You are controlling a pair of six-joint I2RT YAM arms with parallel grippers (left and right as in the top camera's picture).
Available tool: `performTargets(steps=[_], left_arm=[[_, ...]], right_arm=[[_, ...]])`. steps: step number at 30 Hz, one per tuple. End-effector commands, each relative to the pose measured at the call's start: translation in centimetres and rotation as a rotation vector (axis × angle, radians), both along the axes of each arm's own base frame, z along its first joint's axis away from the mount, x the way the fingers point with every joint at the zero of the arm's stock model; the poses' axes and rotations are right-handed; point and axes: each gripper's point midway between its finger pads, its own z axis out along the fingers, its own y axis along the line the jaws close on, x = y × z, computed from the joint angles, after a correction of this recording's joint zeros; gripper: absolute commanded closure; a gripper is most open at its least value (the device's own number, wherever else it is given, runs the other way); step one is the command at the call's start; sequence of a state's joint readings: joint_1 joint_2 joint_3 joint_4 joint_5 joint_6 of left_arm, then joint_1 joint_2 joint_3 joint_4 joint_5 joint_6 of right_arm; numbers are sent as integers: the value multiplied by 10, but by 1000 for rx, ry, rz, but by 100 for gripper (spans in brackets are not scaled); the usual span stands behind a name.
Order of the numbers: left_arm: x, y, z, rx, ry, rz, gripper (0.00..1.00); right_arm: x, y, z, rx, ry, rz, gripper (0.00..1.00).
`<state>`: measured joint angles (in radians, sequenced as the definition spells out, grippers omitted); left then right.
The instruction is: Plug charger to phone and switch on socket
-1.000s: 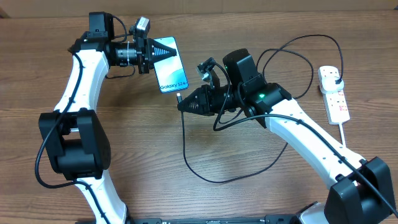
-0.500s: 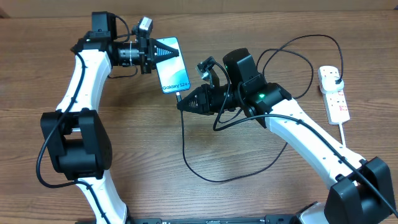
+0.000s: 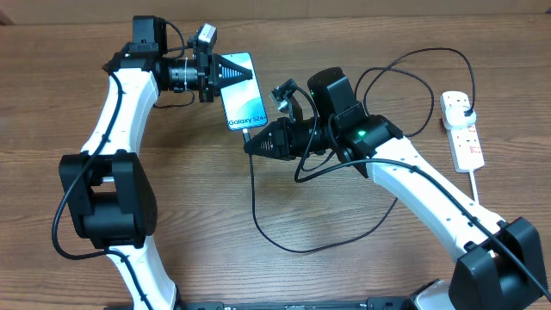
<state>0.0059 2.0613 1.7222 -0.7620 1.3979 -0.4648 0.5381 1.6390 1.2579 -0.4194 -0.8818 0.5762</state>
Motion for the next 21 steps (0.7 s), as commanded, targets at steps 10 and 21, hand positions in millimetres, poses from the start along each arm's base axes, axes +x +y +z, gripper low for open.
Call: performTargets(steps=[10,21], left_arm=[[-2,-3,13,-25,-20,-17,96],[-3,-4,15,-33,-16,-21,96]], right_arm=[[12,-13,8,9,-28,-42,96],[15,-16,8,8,-32,-52,96]])
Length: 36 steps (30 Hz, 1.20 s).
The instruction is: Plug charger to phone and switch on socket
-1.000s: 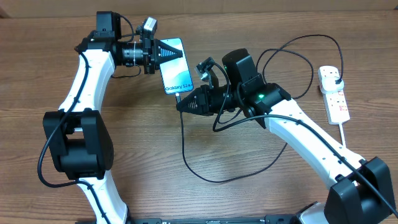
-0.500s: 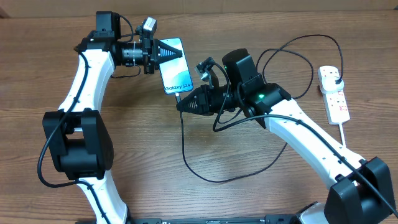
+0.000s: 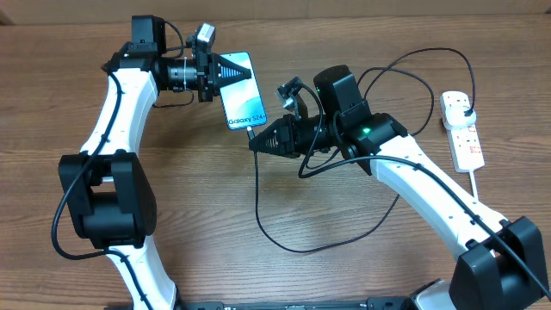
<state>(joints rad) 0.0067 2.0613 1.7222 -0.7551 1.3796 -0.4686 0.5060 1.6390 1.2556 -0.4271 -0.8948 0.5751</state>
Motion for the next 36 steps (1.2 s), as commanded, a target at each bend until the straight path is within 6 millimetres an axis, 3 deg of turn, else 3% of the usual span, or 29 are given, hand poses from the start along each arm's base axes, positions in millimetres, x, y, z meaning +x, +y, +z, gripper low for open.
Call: performTargets(steps=[1,21,36], left_arm=[[-5,-5,17,-49,-12,-31,96],[-10,-6,26,-105,21,-56,96],[-17,-12,34,-147,-24,-98,96]], right_arm=[[8,-7,9,5,-44,-30,96],[14,-8,7,-9,-79,-46,96],[33,-17,16,15,-124,-95,96]])
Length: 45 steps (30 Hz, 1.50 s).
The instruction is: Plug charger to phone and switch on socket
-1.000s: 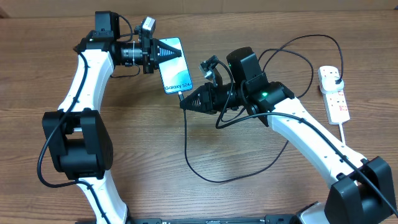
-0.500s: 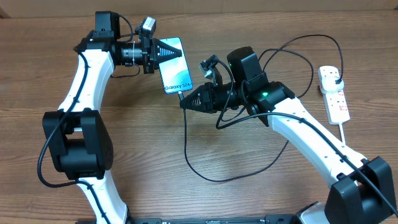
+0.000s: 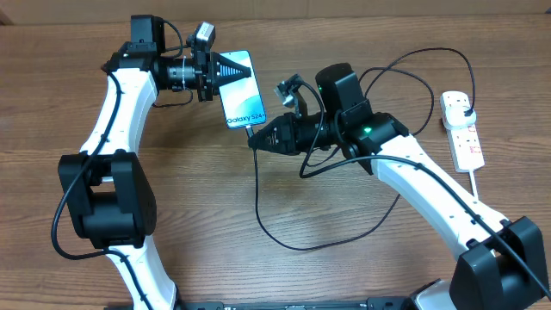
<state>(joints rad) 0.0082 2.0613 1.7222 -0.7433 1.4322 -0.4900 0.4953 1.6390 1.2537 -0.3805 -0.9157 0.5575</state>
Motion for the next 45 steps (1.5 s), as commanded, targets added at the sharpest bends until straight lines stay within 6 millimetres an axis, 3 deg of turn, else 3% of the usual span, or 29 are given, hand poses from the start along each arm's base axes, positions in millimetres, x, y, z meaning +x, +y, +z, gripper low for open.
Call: performTargets(steps=[1,20,31,39,45], left_arm=[[-14,-12,25,-100,-35,-81,96],[-24,-34,25,-100,-93,-135,96],[-21,-31,22,-83,-97,-120,96],[-5,-16,3,39,-122,-37,96],[1,-5,-31,221,-100,24,96]], right_arm=[[29,-17,10,-10,-71,-115,96],[39,-15,19,20,-83,-154,96],[37,-17,16,9,-63,-156,96],[32,-28,0,-44,9,-164,80],[30,-41,-11,-87,21,-160,68]])
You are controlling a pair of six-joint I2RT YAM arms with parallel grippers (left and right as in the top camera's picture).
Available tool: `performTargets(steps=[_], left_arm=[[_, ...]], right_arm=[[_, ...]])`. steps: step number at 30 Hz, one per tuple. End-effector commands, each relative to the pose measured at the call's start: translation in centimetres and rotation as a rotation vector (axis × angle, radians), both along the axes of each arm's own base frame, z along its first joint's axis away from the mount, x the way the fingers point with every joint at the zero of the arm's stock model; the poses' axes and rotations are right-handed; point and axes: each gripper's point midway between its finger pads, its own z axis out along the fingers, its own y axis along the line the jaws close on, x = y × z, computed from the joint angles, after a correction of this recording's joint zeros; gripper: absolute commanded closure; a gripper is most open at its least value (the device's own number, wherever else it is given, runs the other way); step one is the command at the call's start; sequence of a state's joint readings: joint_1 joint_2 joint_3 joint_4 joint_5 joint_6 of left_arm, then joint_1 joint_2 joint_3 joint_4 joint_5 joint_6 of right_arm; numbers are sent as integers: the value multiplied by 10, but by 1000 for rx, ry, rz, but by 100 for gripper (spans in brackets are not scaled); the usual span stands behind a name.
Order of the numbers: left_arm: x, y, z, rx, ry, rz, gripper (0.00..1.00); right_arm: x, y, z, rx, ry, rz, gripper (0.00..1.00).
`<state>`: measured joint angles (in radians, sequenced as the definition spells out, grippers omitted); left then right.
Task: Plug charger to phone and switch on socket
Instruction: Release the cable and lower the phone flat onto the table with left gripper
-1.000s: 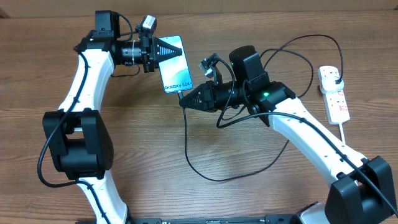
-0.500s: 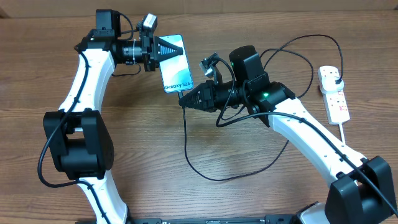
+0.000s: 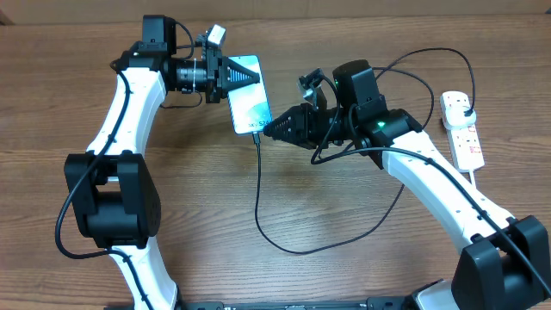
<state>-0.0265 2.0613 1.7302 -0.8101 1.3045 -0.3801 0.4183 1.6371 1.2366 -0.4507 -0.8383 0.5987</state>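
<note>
The phone [image 3: 250, 102], with a light blue screen, is held tilted above the table. My left gripper [image 3: 248, 76] is shut on its upper end. The black charger cable [image 3: 258, 185] hangs from the phone's lower end, loops across the table and runs to the white socket strip [image 3: 462, 131] at the right. My right gripper [image 3: 267, 131] points left, its tips together at the charger plug [image 3: 256, 134] where it meets the phone's bottom edge. The strip's switch is too small to read.
The cable's slack makes a wide loop [image 3: 297, 250] on the wooden table in front of the right arm. More cable arcs behind the right arm [image 3: 430, 65] toward the strip. The strip's own white lead [image 3: 476, 185] runs toward the front.
The left gripper and the phone have moved right and the phone is turned more edge-on. The right gripper has also moved right and slightly up, still at the phone's bottom edge.
The left gripper held the phone throughout. The right gripper's tip was first below the phone's bottom edge with the cable end, then closer at each moment. Now both grippers sit further right, with the cable hanging from the phone's bottom edge.
</note>
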Motion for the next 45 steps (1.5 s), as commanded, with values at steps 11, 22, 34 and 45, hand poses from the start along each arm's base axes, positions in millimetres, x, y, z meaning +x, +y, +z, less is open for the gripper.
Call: performTargets(steps=[11,22,34,45], left_arm=[[-21,33,-67,431,-2,-8,96],[-22,49,-104,569,21,-30,96],[-25,50,-178,572,140,-97,96],[-24,58,-207,630,171,-102,90]], right_arm=[[21,-65,-23,-175,11,-136,63],[12,-99,-56,-397,49,-186,63],[10,-108,-63,-456,49,-191,62],[11,-109,-64,-461,48,-194,62]])
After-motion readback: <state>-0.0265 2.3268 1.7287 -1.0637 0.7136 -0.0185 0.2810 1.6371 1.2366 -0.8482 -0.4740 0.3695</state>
